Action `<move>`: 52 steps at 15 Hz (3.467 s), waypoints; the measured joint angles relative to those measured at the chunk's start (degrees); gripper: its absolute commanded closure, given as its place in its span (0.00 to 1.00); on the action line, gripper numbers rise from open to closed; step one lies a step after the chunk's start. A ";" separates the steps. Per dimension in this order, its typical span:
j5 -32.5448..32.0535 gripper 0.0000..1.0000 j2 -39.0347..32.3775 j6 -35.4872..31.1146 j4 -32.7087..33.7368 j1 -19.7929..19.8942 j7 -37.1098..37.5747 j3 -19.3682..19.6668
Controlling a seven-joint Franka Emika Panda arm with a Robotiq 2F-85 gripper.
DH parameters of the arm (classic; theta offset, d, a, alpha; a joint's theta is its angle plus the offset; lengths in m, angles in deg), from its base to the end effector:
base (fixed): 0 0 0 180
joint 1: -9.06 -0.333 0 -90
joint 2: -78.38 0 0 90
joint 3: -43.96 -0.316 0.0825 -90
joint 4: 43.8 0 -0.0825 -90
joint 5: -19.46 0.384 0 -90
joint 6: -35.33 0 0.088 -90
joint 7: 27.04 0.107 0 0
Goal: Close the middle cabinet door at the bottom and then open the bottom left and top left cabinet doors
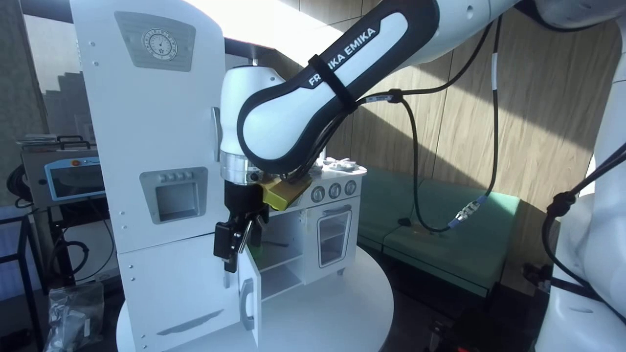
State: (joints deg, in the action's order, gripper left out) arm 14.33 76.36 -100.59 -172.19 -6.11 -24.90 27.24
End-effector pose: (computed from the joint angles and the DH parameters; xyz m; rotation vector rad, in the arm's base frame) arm 0.4569 0.2827 0.3626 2.9828 0.8899 0.1710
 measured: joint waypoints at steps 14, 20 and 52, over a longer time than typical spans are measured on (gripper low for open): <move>-4.60 0.00 -18.64 1.78 14.73 -1.11 -0.34 3.60; -10.70 0.00 -18.46 3.28 14.74 -1.88 7.81 8.21; -20.43 0.00 -9.91 -22.43 -3.24 5.66 -6.47 13.17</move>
State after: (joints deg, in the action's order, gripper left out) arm -6.10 66.45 -123.02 -175.42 -0.45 -31.37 40.41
